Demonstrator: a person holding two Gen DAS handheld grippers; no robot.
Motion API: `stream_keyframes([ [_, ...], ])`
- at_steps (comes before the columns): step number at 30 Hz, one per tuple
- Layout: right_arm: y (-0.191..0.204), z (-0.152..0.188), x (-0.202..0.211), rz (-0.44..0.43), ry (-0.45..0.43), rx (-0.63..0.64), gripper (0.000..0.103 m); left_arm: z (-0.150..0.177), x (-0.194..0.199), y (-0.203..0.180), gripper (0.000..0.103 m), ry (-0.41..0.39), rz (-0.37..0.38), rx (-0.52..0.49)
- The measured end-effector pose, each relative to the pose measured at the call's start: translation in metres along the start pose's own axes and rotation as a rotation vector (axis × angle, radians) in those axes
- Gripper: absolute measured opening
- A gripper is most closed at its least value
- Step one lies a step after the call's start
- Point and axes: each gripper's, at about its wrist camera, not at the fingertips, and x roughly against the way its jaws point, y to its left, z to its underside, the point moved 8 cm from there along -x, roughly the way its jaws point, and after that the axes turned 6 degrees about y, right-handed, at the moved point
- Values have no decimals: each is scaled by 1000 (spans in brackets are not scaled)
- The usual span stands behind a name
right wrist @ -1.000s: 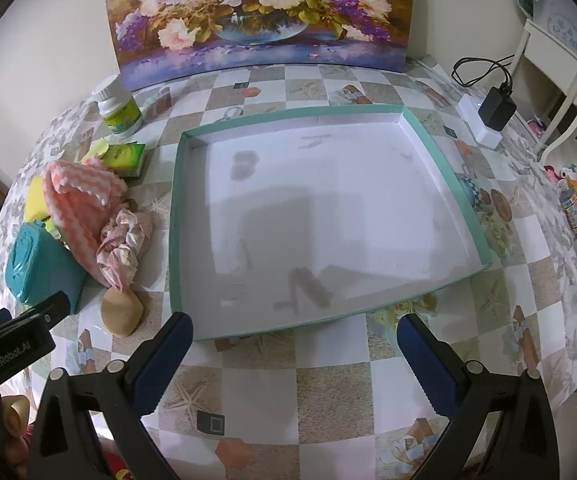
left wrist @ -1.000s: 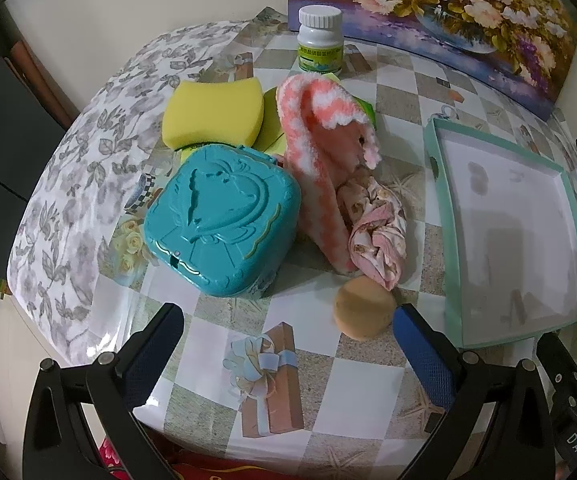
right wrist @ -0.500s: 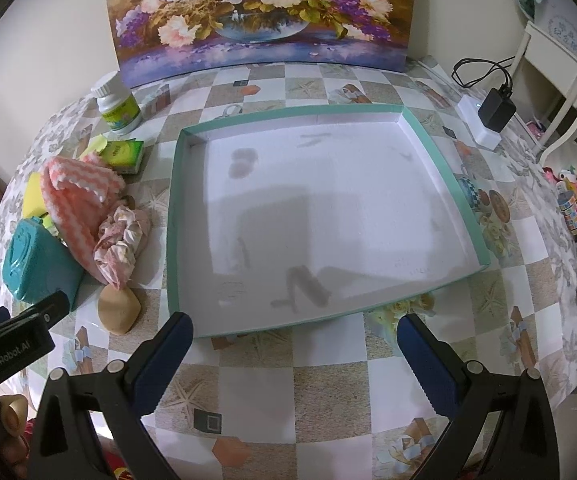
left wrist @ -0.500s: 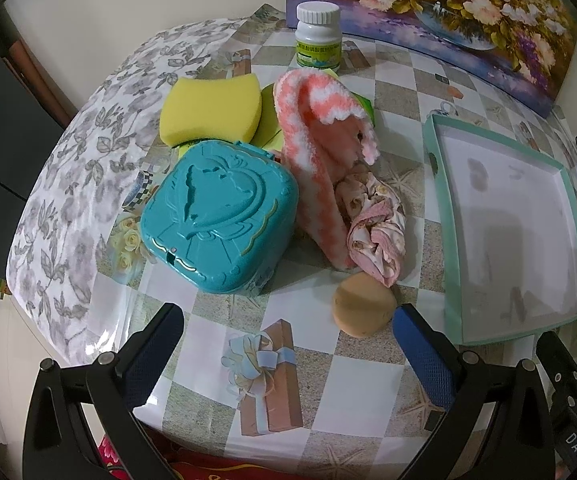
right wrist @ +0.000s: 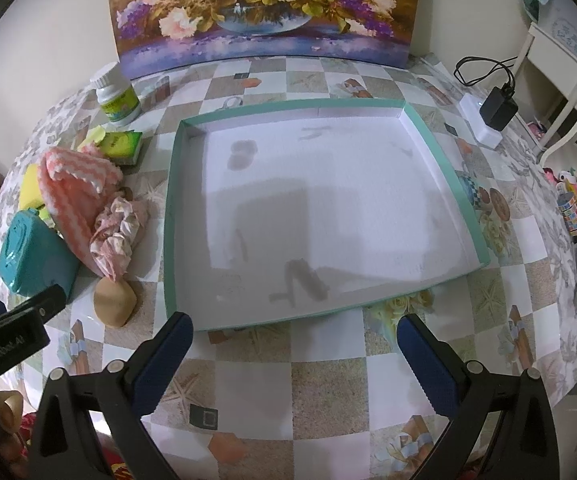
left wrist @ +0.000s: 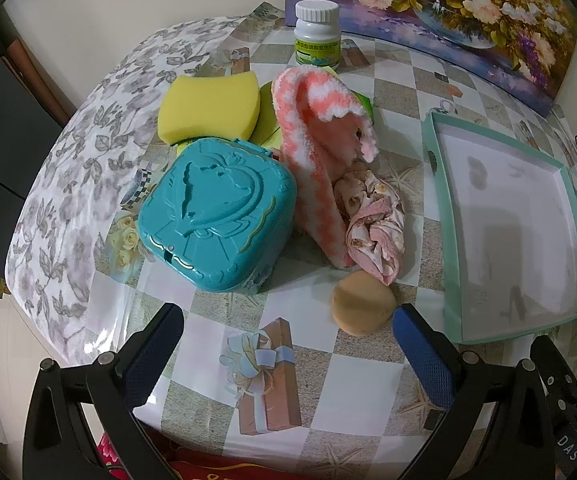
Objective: Organize soft objects
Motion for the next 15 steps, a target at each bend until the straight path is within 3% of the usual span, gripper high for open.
stream_keyframes([
  [15,0,2,-3,8,12,9,103,1,0,-4,103,1,6,-6],
])
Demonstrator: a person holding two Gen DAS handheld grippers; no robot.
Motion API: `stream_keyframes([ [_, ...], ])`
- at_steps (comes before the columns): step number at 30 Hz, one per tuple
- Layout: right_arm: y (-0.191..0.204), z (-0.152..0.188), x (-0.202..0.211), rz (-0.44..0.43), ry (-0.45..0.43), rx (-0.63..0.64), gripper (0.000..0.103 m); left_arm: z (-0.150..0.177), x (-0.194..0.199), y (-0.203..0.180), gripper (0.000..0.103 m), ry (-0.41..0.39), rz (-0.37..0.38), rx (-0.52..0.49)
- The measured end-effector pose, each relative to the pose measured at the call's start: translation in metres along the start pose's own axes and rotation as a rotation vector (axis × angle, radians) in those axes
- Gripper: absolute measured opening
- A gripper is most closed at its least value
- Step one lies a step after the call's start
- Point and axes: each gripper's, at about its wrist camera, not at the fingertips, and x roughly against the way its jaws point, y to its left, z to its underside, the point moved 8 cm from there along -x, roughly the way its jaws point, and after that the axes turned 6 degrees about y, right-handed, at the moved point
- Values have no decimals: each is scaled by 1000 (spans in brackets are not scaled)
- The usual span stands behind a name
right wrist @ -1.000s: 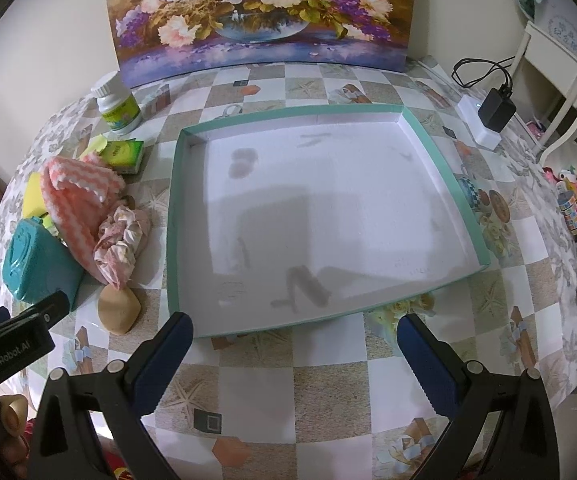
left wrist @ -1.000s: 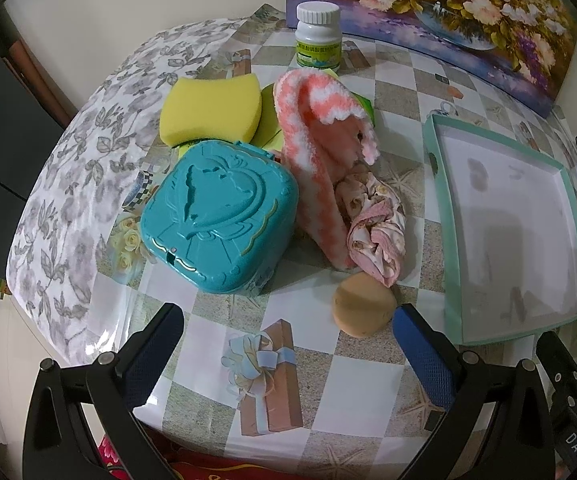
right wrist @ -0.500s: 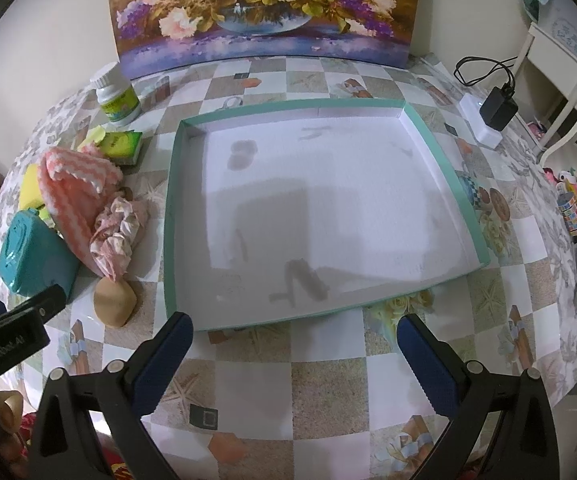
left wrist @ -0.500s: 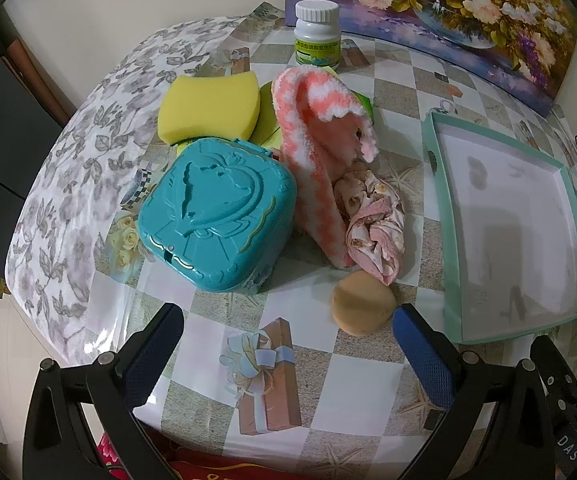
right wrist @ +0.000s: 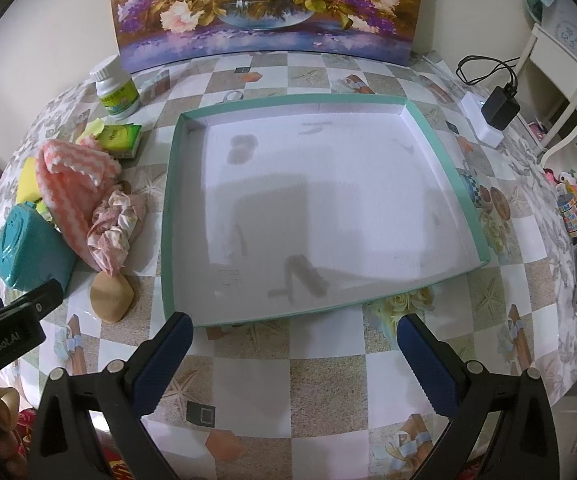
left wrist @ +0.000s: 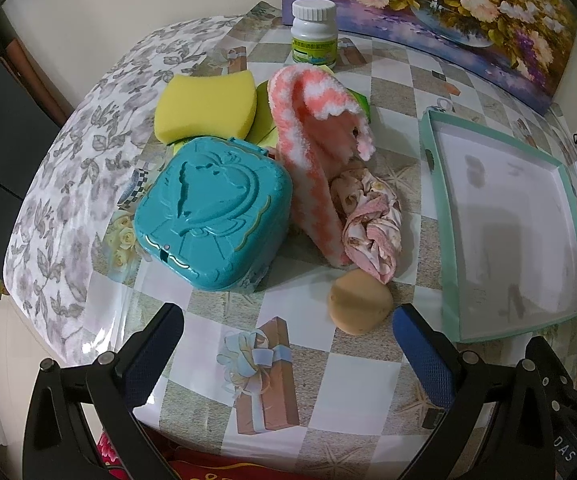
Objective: Organize soft objects
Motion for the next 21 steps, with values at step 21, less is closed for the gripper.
stream_keyframes([
  [21,4,1,-3,20,11,23,103,2,-13,-12,103,50,132,24],
])
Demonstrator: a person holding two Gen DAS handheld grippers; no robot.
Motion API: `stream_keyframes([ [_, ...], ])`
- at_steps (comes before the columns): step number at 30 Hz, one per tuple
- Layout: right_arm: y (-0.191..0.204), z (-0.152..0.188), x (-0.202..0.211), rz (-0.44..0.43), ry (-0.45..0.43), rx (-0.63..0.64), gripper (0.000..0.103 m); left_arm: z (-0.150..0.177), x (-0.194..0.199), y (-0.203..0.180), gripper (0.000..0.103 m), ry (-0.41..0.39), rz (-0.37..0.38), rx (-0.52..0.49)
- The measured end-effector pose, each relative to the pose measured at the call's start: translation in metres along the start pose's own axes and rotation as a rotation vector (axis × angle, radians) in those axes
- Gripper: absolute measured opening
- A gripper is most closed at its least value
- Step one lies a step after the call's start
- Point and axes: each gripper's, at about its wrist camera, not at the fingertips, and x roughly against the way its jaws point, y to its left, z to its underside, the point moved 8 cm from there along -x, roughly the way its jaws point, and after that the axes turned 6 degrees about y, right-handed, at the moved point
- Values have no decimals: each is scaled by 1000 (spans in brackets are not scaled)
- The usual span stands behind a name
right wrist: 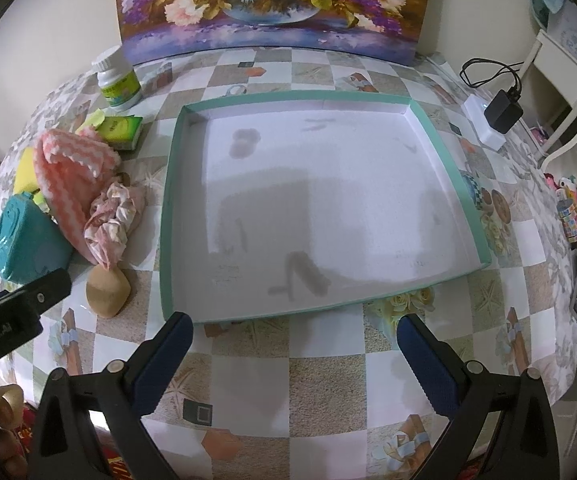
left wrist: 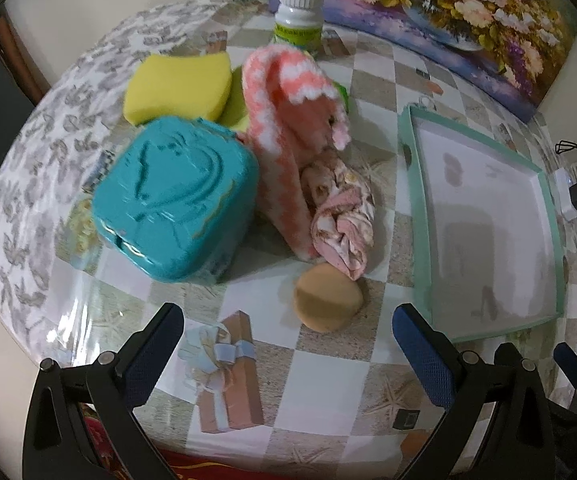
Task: Organize soft objects
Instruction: 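Lower the left tool onto the tan round puff and close on it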
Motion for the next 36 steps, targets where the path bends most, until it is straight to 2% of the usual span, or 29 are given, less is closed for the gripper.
stream_keyframes([
  [9,1,-2,-11,17,29,0,103,-6,-16,2,103,17,23,53],
  [15,-2,-4,-22,43,59,-4,103,-12,-42,-9,103,76,47,40],
  [23,-4,-6,-24,49,66,0,103,-12,-62,-26,103,114,-77,-81],
  [25,-4,-6,-24,50,64,-3,103,-11,-66,-27,96,125,-75,-82],
  [26,-4,-7,-24,51,63,-4,103,-11,-69,-27,86,134,-73,-82],
  [34,-3,-7,-23,55,64,-2,103,-13,-71,-39,70,112,-72,-138],
  [36,-3,-7,-23,55,65,-2,103,-14,-72,-44,60,107,-70,-149],
])
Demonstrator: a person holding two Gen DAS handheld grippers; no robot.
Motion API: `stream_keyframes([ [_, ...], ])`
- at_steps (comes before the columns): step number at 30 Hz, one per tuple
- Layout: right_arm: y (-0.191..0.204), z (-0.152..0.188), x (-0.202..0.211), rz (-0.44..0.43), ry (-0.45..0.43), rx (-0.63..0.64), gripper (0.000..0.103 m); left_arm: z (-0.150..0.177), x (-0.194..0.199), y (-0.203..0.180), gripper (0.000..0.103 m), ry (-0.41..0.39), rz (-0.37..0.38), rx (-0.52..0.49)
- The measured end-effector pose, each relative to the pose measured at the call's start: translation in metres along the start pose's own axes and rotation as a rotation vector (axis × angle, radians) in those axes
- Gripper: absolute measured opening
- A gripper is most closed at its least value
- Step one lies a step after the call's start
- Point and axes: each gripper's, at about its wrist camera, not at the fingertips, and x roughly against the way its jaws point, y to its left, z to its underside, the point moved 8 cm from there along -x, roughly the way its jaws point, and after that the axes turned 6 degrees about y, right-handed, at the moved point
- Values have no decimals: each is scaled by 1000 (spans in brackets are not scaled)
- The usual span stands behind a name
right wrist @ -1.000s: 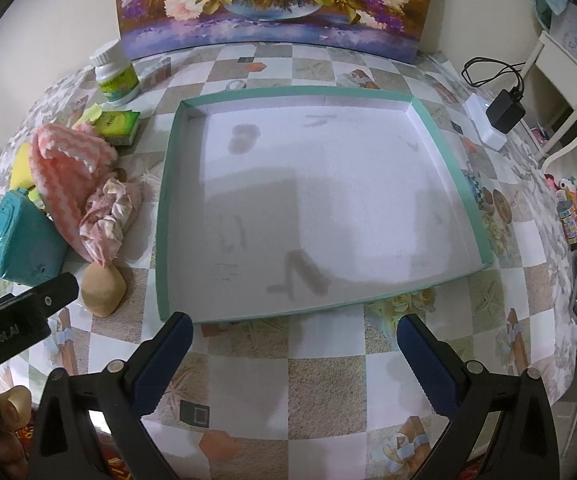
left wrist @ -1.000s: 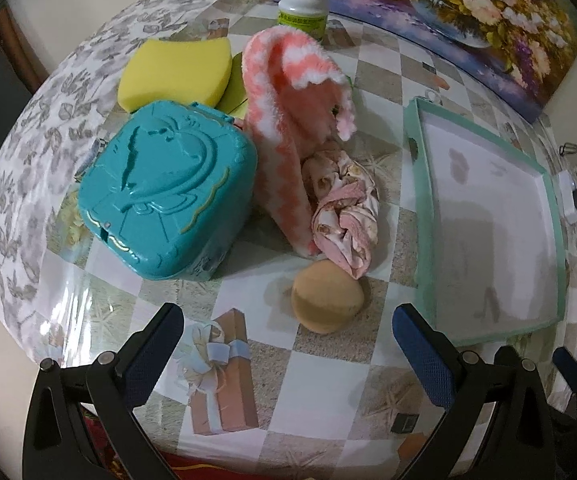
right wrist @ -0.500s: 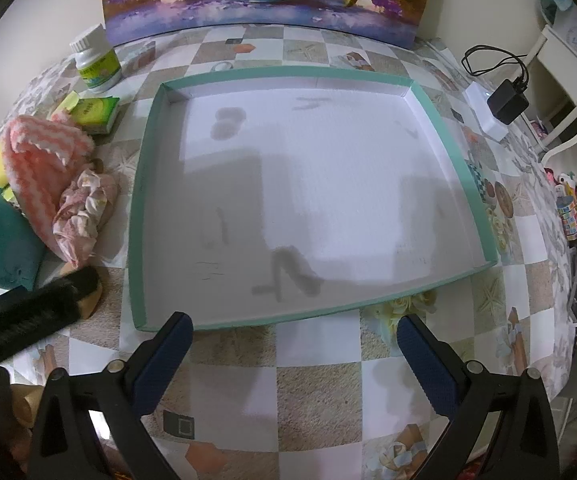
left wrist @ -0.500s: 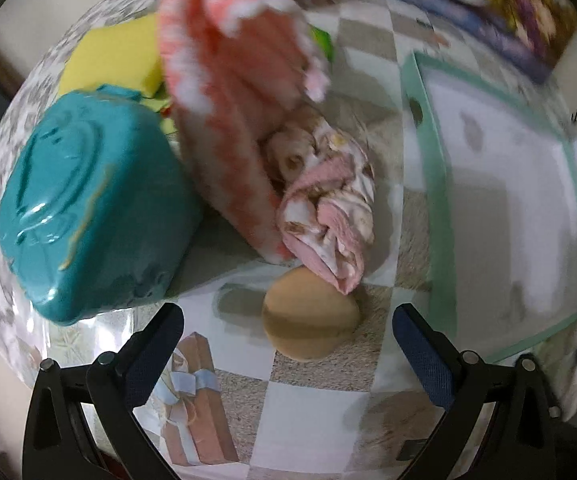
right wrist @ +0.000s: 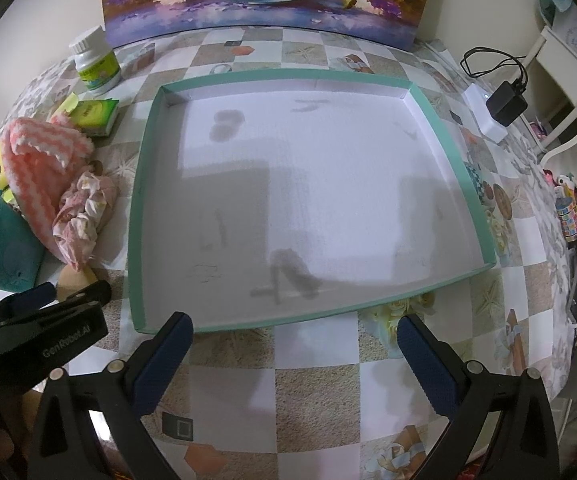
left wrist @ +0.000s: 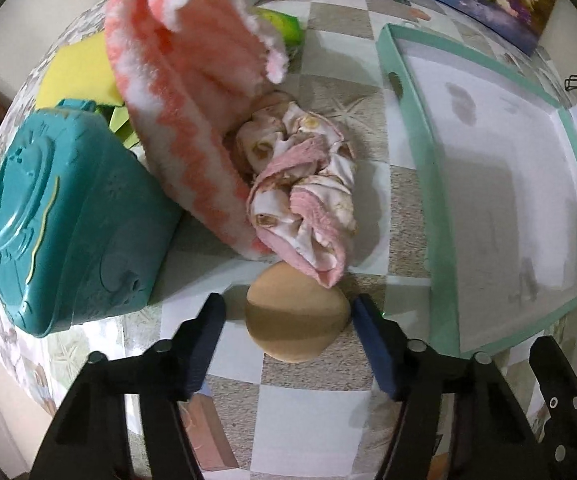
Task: Organize soft objects
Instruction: 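Lower the left tool onto the tan round puff and close on it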
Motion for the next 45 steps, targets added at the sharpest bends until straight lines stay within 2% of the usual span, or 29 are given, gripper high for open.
stream_keyframes([
  [1,0,0,0,0,0,0,103,-1,1,-2,54,-4,2,-7],
  [3,0,0,0,1,0,0,103,-3,1,-5,52,0,3,-15],
  [9,3,-2,3,1,-8,7,103,-2,4,-7,49,16,66,9],
  [12,6,-3,4,-11,-16,14,103,7,15,5,49,14,89,33],
  [15,11,-7,7,-44,-32,18,103,13,26,21,49,7,89,61],
  [20,22,-16,23,-83,-115,41,103,21,41,45,49,-20,141,126],
  [27,43,-22,42,-224,-182,68,103,34,54,80,49,-34,171,224],
  [32,64,-35,50,-244,-214,129,103,39,56,100,49,-36,181,288],
  [40,117,-50,39,-328,-200,294,103,50,51,147,49,-30,217,433],
  [45,139,-53,29,-340,-186,382,102,64,53,173,49,-24,235,478],
])
